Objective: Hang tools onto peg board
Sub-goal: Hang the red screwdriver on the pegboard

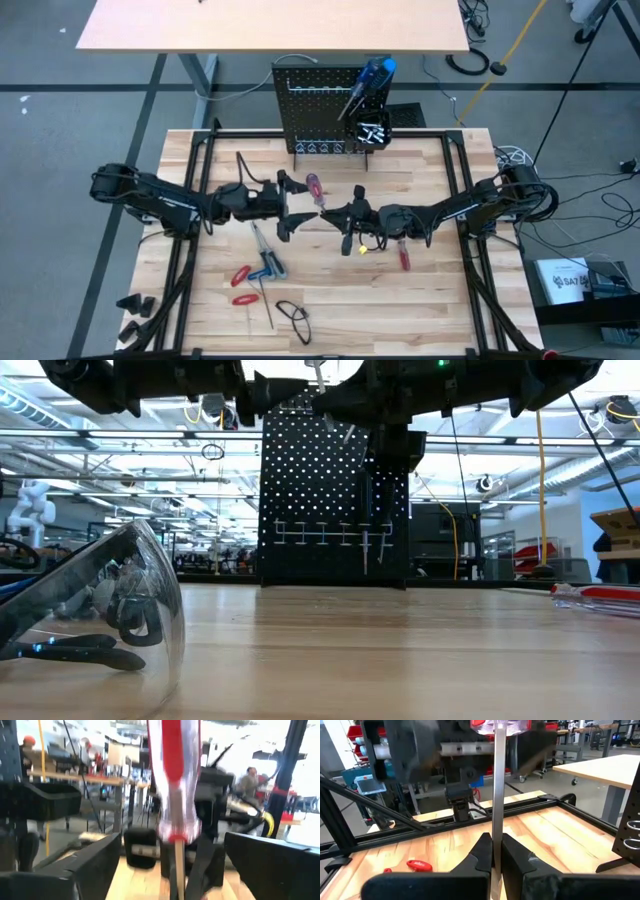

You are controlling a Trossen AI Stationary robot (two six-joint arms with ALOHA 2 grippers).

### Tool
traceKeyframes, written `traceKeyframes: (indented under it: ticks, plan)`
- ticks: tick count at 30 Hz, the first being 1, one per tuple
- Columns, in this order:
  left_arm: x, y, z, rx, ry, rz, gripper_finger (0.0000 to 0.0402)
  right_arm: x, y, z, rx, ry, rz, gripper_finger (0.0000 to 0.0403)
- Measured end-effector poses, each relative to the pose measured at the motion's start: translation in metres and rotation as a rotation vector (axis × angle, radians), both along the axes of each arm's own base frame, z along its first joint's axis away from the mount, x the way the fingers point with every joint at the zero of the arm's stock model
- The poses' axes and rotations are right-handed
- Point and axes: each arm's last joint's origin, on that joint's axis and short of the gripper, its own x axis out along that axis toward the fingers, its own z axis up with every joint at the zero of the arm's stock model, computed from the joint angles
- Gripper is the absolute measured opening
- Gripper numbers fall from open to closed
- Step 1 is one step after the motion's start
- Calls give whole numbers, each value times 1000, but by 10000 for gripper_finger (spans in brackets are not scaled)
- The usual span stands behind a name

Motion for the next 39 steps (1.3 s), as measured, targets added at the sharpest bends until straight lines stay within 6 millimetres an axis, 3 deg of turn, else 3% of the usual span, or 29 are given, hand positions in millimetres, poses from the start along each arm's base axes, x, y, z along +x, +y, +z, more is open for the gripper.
traceKeyframes:
  ticks: [7, 19, 23, 35, 39]
  plan:
    - [2, 0, 16, -23, -94, -6, 370, 0, -2, -1, 3, 6, -5, 8]
    - [14, 0, 25, -5, 2, 3, 359, 1, -4, -1, 2, 6, -12, 8]
    - [14, 0, 25, -4, 2, 3, 318, 1, -4, -1, 2, 6, -12, 8]
    - [14, 1, 25, 1, 2, 12, 128, 1, -4, -1, 1, 6, -7, 8]
    - [14, 3, 25, -6, 3, 14, 91, 1, -4, -1, -4, 7, -10, 8]
